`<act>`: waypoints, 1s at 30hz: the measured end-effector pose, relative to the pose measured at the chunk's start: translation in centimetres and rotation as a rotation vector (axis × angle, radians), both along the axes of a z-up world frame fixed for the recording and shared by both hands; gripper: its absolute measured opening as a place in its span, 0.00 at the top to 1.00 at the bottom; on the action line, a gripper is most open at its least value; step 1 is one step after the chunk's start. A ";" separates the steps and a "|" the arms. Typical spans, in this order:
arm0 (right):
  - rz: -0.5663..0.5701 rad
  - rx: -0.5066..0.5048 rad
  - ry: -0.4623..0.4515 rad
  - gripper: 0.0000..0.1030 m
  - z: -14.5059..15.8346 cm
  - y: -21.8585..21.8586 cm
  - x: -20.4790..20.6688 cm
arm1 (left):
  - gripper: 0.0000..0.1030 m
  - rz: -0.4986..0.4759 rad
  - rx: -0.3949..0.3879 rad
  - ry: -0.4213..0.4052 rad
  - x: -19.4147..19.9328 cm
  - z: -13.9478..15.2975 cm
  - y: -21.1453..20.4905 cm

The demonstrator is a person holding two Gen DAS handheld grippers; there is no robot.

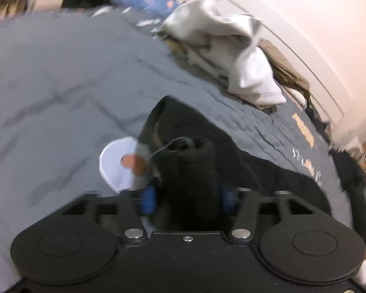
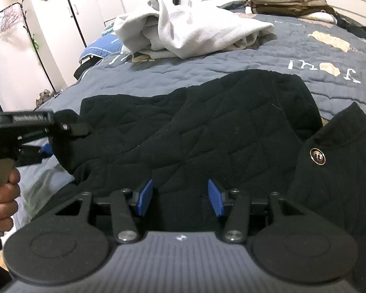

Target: Fold clothes

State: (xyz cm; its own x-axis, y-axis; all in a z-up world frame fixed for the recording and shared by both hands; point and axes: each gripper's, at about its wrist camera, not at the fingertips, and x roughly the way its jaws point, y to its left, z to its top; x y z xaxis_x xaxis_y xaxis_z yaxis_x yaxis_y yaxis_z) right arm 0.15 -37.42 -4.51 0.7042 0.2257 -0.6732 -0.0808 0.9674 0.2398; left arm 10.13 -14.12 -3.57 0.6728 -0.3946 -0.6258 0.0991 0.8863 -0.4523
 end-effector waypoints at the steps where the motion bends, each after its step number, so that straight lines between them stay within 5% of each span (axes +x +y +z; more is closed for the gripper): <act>1: -0.001 0.001 0.002 0.52 0.0 0.0 0.0 | 0.77 -0.010 0.023 -0.025 -0.2 0.2 -0.4; 6: -0.004 0.005 0.011 0.52 -0.1 -0.2 0.1 | 0.82 -0.091 0.131 -0.191 -1.5 1.9 -2.4; 9: -0.021 0.041 0.025 0.52 -0.2 -0.6 0.3 | 0.82 -0.208 0.216 -0.355 -3.5 3.1 -4.6; 11: -0.041 0.089 0.037 0.52 -0.2 -1.2 0.5 | 0.82 -0.301 0.208 -0.410 -4.6 3.5 -5.8; 17: -0.136 0.175 0.060 0.52 1.4 -5.1 0.4 | 0.82 -0.570 0.224 -0.427 -7.2 2.8 -9.3; 24: -0.239 0.291 0.029 0.51 3.4 -9.4 -0.4 | 0.78 -0.725 0.339 -0.352 -8.0 -0.3 -11.1; 30: -0.191 0.378 0.001 0.48 2.7 -8.8 0.4 | 0.48 -0.829 0.345 -0.357 -9.1 0.1 -11.5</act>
State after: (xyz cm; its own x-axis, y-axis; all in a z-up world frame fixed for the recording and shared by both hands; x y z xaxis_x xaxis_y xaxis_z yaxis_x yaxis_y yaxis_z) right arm 0.54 -46.18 -1.78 0.7564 0.3228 -0.5689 0.0919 0.8087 0.5810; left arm 1.03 -25.64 -3.46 0.4362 -0.6627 -0.6087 0.8342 0.5514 -0.0025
